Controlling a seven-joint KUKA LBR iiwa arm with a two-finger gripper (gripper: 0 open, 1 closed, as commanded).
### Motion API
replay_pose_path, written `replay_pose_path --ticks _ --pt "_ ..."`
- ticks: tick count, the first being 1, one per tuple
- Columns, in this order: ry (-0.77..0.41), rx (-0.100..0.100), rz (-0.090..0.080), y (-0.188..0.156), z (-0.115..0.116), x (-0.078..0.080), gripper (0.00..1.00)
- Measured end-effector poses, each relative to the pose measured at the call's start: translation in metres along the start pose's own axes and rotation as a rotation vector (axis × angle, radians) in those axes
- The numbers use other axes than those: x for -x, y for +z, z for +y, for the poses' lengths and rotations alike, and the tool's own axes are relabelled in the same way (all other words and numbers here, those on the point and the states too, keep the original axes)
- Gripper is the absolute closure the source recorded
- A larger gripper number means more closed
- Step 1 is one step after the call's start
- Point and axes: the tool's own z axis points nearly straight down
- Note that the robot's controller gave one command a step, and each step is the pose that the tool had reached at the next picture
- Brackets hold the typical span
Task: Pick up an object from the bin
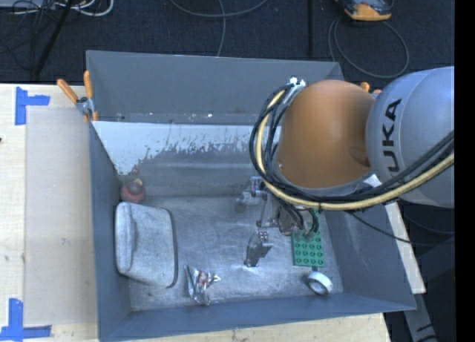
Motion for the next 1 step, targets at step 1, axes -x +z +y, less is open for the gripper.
replay_pose_path --ticks 1 --pt "-0.129 0.0 0.008 0.1086 0.0722 -0.0301 0.0"
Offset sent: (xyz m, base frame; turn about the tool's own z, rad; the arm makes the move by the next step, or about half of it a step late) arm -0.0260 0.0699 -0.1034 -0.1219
